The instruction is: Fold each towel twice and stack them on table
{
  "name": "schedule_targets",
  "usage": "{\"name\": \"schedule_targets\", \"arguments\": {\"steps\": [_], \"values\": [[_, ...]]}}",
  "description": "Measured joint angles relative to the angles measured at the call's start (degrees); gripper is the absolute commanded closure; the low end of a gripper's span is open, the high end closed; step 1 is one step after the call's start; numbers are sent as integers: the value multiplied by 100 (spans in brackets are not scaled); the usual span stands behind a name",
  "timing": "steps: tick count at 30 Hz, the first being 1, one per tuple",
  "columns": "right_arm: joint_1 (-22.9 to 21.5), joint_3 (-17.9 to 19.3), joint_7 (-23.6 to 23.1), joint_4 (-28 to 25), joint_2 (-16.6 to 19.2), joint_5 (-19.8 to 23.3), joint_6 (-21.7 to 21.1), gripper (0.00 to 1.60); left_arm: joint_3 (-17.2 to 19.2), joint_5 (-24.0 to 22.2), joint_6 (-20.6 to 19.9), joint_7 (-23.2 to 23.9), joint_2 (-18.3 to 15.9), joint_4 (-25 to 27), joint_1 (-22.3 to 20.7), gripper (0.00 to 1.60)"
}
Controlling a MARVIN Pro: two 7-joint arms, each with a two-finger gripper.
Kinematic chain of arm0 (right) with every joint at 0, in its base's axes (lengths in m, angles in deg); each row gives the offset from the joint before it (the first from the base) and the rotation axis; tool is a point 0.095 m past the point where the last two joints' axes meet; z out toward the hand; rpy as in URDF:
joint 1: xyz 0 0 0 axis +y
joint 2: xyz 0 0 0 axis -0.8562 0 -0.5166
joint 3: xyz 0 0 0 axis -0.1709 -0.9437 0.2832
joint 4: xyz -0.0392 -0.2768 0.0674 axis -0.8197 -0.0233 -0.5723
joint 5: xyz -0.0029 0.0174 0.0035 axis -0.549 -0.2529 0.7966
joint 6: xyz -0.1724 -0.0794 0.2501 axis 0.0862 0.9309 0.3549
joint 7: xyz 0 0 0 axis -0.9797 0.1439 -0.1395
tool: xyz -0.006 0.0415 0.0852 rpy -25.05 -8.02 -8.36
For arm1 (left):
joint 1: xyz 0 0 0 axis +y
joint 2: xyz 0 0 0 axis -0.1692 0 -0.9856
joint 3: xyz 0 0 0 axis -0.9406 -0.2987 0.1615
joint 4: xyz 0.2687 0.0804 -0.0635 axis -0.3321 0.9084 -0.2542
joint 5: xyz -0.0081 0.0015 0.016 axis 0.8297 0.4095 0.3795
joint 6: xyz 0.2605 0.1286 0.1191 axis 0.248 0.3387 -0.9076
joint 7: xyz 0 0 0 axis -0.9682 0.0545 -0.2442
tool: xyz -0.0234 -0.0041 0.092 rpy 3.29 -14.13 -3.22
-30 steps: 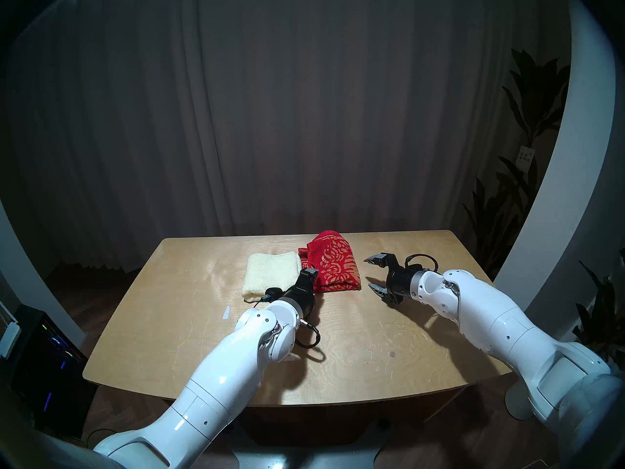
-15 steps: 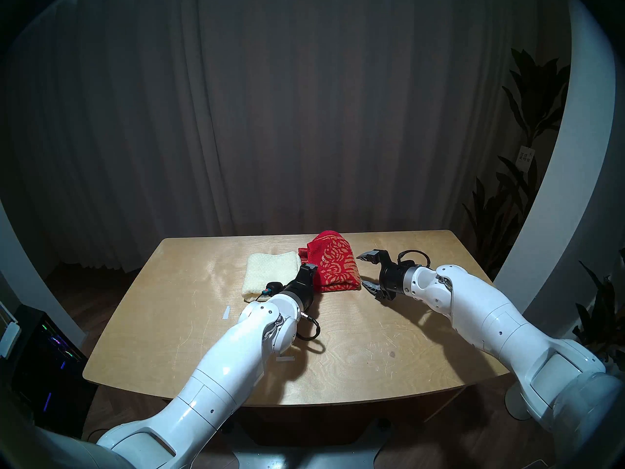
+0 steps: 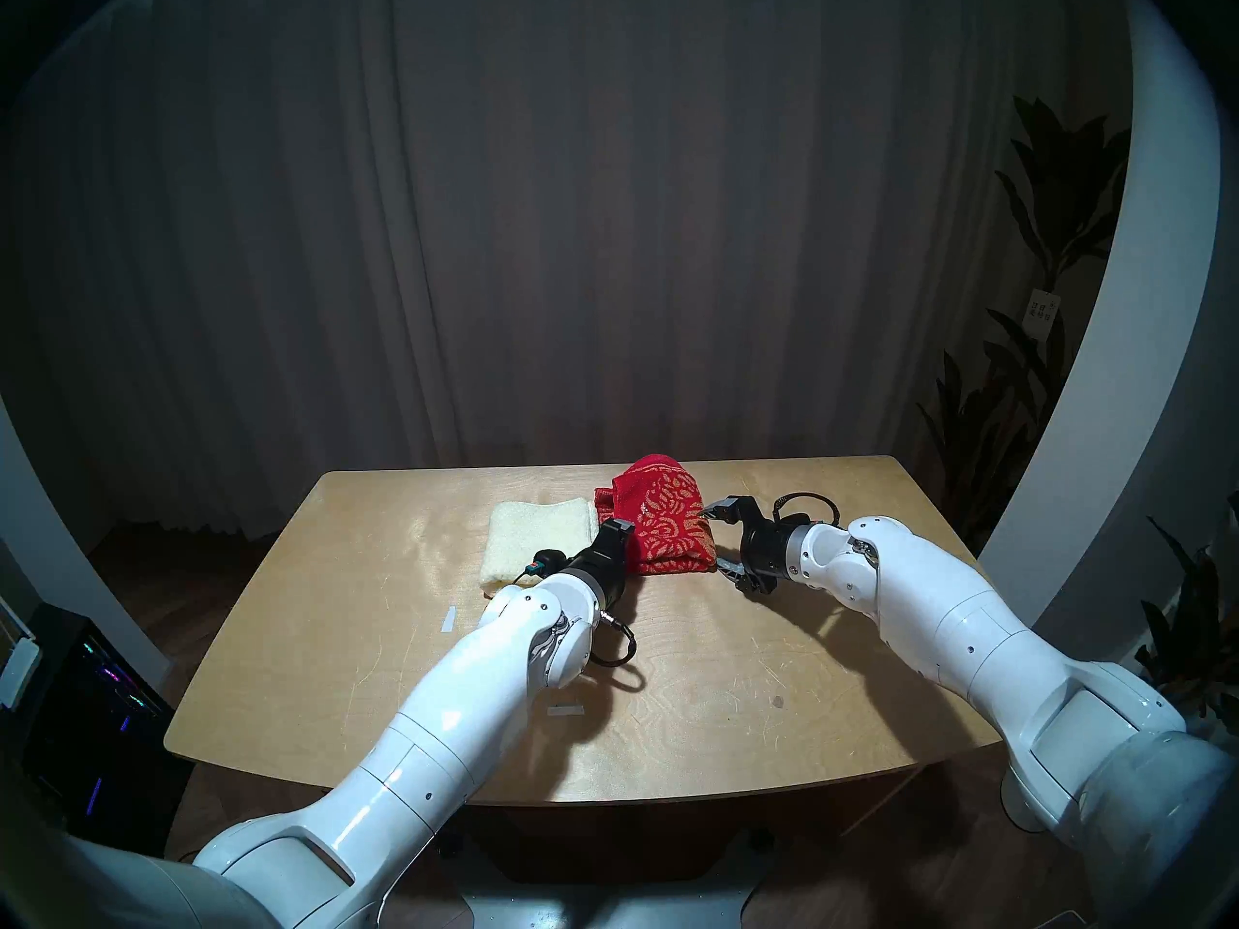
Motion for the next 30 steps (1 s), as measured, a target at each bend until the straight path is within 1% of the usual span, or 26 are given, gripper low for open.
{"name": "schedule_targets", "arguments": {"steps": [11, 13, 14, 17, 18, 19, 20, 21, 22, 23, 24, 25, 27, 28, 29, 30], "values": [[-251, -75, -1, 358, -248, -215, -88, 0, -89, 58, -132, 68, 31, -269, -215, 0], [-296, -101, -6, 418, -289, -250, -102, 11, -102, 70, -156, 83, 37, -324, -250, 0], [-316, -113, -9, 444, -307, -264, -107, 10, -108, 74, -167, 92, 39, -348, -265, 0], [-379, -158, -21, 538, -367, -313, -125, 23, -127, 88, -203, 117, 56, -430, -328, 0], [-398, -175, -26, 570, -388, -329, -132, 22, -134, 94, -213, 130, 65, -465, -352, 0], [-412, -188, -30, 595, -405, -343, -138, 27, -139, 99, -221, 143, 74, -495, -372, 0], [-421, -198, -32, 611, -416, -353, -141, 43, -143, 102, -226, 149, 79, -513, -384, 0], [-435, -213, -38, 637, -434, -368, -146, 51, -150, 110, -233, 166, 89, -550, -407, 0], [-443, -222, -42, 649, -443, -376, -149, 52, -153, 114, -236, 175, 95, -569, -420, 0], [-451, -231, -45, 665, -453, -386, -152, 50, -158, 121, -239, 186, 102, -591, -435, 12], [-459, -260, -46, 694, -474, -408, -160, 50, -167, 133, -243, 205, 117, -638, -464, 18], [-460, -271, -46, 702, -482, -415, -163, 58, -171, 139, -244, 207, 120, -656, -471, 35], [-462, -295, -50, 723, -507, -434, -170, 72, -184, 159, -248, 220, 132, -715, -495, 54], [-468, -305, -53, 727, -518, -445, -174, 69, -195, 178, -249, 221, 140, -738, -513, 57], [-470, -310, -54, 729, -524, -450, -176, 71, -200, 185, -249, 221, 145, -750, -522, 70], [-471, -314, -55, 729, -532, -456, -178, 75, -203, 193, -250, 221, 149, -765, -532, 70]]}}
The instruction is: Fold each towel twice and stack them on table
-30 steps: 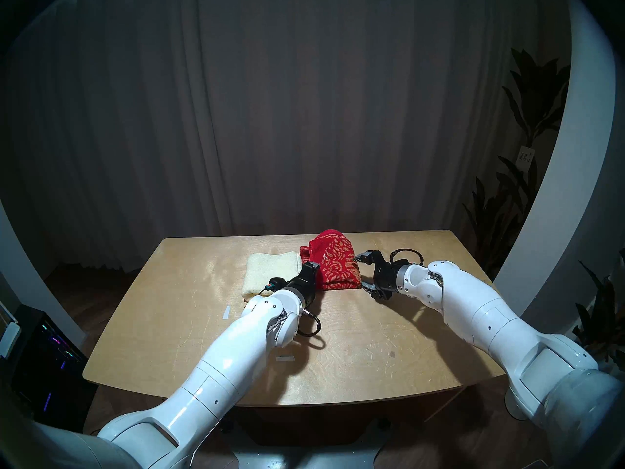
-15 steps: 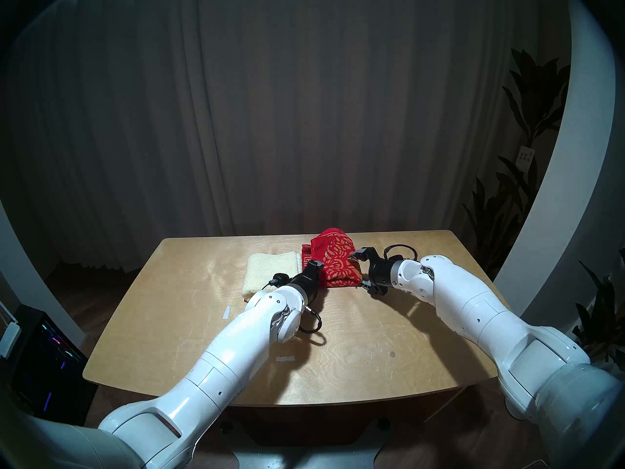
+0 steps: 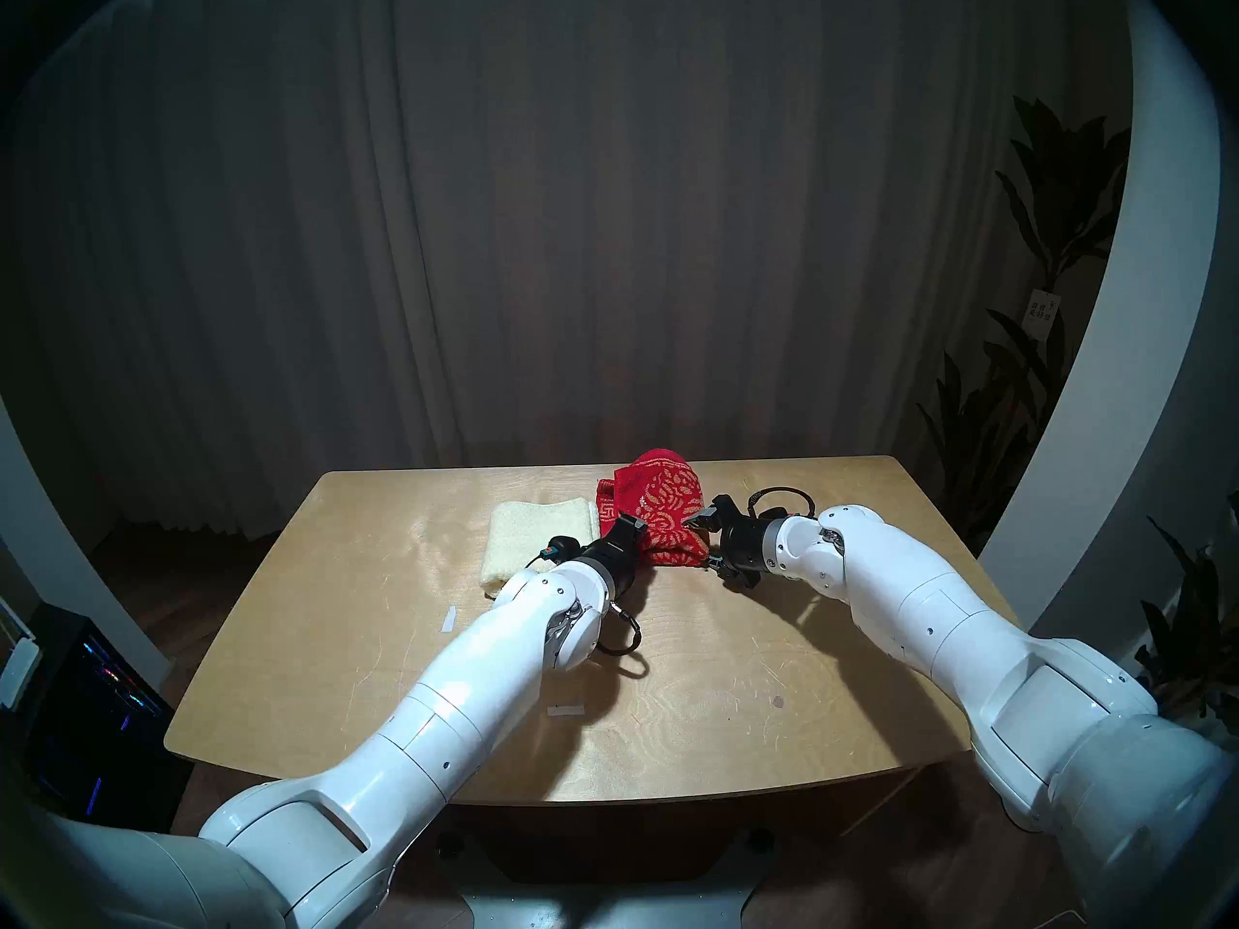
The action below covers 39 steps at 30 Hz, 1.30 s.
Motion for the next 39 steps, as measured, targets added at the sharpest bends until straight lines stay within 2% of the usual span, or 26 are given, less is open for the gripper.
{"name": "schedule_targets", "arguments": {"steps": [2, 7, 8, 9, 11, 12, 13, 25, 39], "values": [[-1, -5, -2, 1, -19, -14, -5, 82, -14, 28, -1, 0, 13, -36, -27, 80], [-5, 4, -9, 18, -46, -39, -6, 92, -31, 74, -2, -3, 35, -94, -69, 90], [-6, 6, -10, 21, -48, -40, -6, 93, -32, 78, -2, -6, 37, -99, -73, 97], [-7, 8, -11, 24, -49, -43, -6, 102, -34, 84, -2, -7, 41, -107, -79, 124], [-10, 15, -13, 30, -53, -48, -6, 125, -38, 104, -2, -14, 50, -122, -89, 132], [-12, 18, -14, 33, -54, -50, -6, 137, -40, 111, -2, -16, 53, -127, -93, 146], [-14, 23, -16, 36, -54, -52, -6, 159, -42, 121, -2, -18, 58, -134, -97, 160], [-11, 132, -162, 4, 43, -65, -30, 160, -88, 312, 63, 24, 102, -171, -106, 160], [92, 257, -562, -335, 285, -73, -23, 160, -256, 670, 490, 301, 133, -112, 38, 160]]}}
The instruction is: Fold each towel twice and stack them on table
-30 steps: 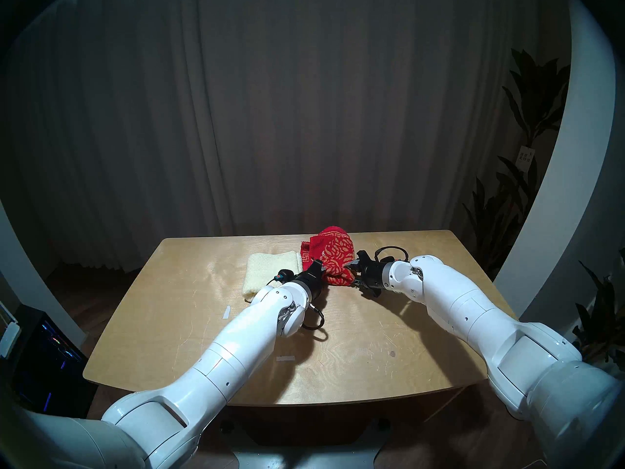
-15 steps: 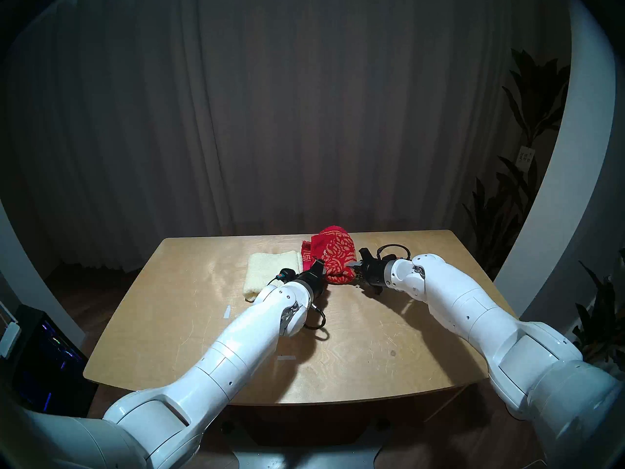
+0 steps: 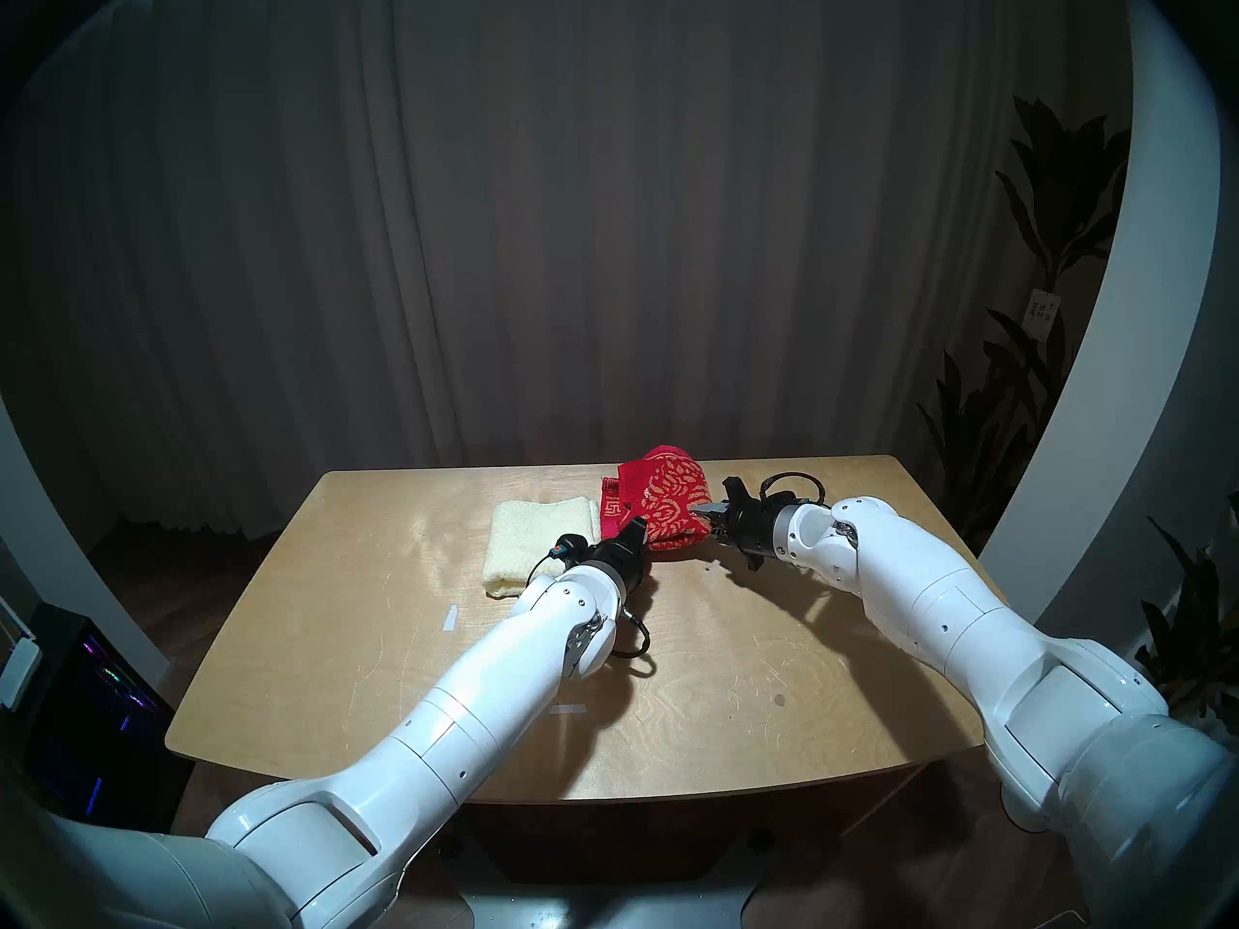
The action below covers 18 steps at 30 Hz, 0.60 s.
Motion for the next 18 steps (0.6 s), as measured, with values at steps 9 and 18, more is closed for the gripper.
{"name": "schedule_targets", "arguments": {"steps": [9, 18], "values": [[64, 62, -142, -172, 186, -24, 17, 160, -123, 134, 173, 60, 65, 96, 79, 160], [86, 75, -273, -304, 313, -112, 17, 160, -125, 314, 359, 31, 93, 177, 44, 160]]}}
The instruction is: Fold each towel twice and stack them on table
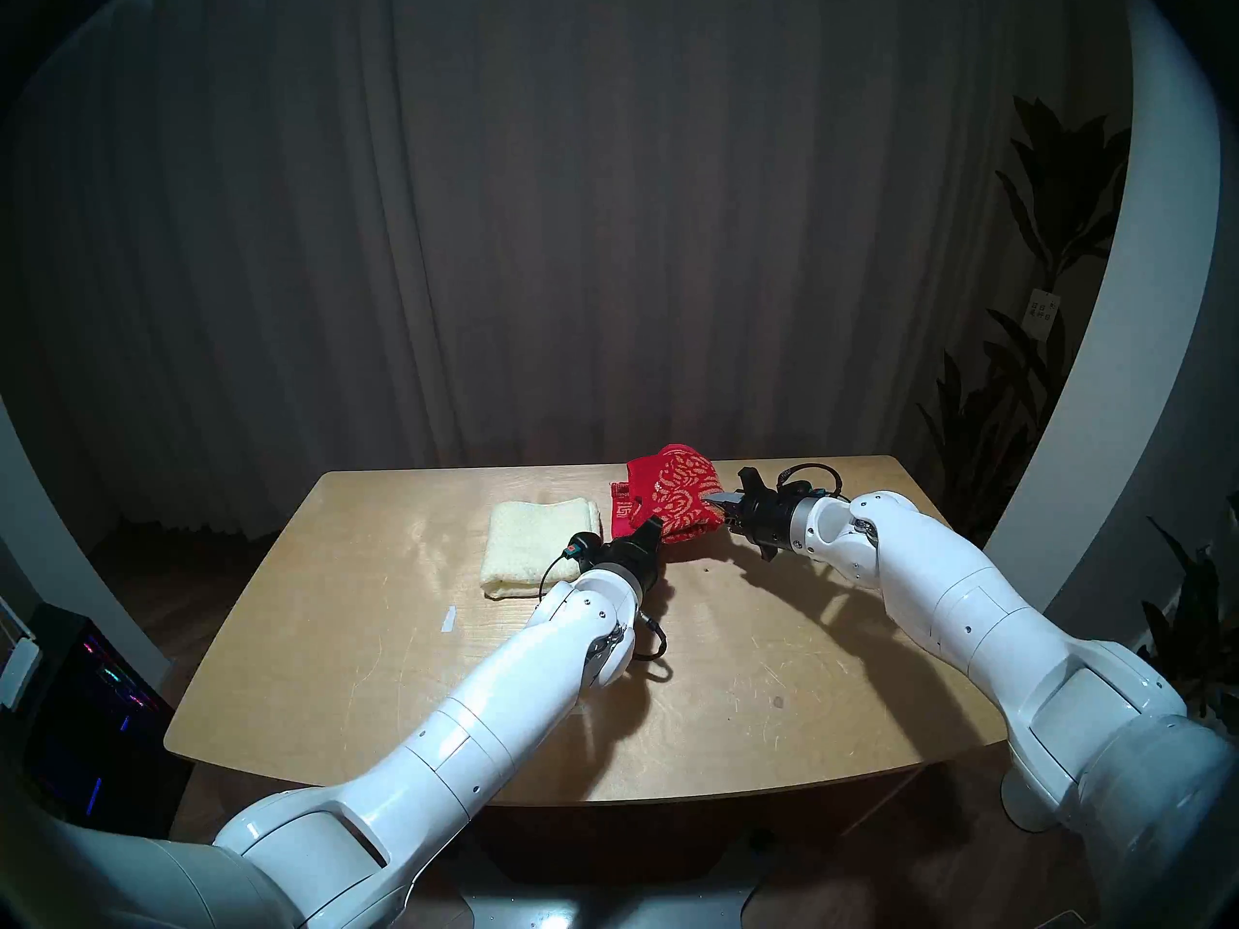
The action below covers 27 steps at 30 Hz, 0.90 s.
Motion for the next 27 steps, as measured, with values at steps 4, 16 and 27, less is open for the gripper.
{"name": "schedule_targets", "arguments": {"steps": [4, 16, 27], "values": [[6, 3, -52, -34, 19, -15, -2, 160, 0, 73, 53, -71, -7, 57, -9, 160], [37, 60, -183, -284, 131, 6, -4, 160, 15, 217, 166, -247, -123, 525, 102, 160], [125, 121, -274, -607, 269, 47, -2, 160, 31, 334, 238, -399, -309, 1156, 345, 160]]}}
